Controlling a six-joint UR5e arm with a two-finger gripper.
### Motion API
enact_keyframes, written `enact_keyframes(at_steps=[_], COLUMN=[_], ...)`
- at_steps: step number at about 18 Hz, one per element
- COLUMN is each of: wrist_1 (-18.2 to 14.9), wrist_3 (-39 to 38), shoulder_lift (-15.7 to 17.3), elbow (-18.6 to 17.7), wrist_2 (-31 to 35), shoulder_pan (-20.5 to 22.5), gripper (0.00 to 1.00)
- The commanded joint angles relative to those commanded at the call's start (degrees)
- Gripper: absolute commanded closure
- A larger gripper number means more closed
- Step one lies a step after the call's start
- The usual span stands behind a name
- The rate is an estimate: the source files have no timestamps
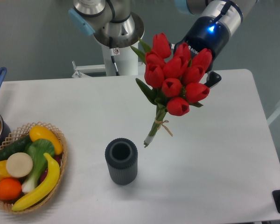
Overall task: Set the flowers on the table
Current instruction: 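Swing the held red tulip bouquet upright, blooms hanging below the gripper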
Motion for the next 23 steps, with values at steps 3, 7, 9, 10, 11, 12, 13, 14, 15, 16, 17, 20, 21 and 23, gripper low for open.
enact_keyframes(at_steps=[3, 7, 9, 10, 11, 12, 13, 14, 15, 16, 17, 20, 21, 23], wrist_1=[0.0, 0.0, 0.0, 0.0, 0.0, 0.0, 0.0, 0.0, 0.0, 0.0, 0.0, 0.3, 0.3, 0.0], wrist_3=[-0.3, -0.5, -0.5, -0.5, -0.5, -0.5, -0.4, -0.4, -0.4, -0.3, -0.3, -0.1, -0.1, 0.0], shoulder_lift=[0.2, 0.3, 0.3, 0.3, 0.3, 0.3, 0.3, 0.2, 0.2, 0.3, 0.4, 0.4, 0.3, 0.4], elbow=[-0.5, -0.4, -0.2, -0.2, -0.1, 0.1, 0.3, 0.4, 0.5, 0.5, 0.5, 0.7, 0.6, 0.2], wrist_2=[-0.1, 0.0, 0.3, 0.5, 0.8, 1.1, 1.2, 1.9, 3.5, 5.4, 6.8, 11.1, 13.3, 17.2], shoulder_pan=[0.9, 0.8, 0.9, 0.8, 0.7, 0.6, 0.5, 0.6, 0.6, 0.7, 0.8, 0.6, 0.5, 0.8], gripper=[0.52, 0.52, 0.52, 0.52, 0.52, 0.52, 0.52, 0.52, 0.52, 0.52, 0.52, 0.52, 0.52, 0.52])
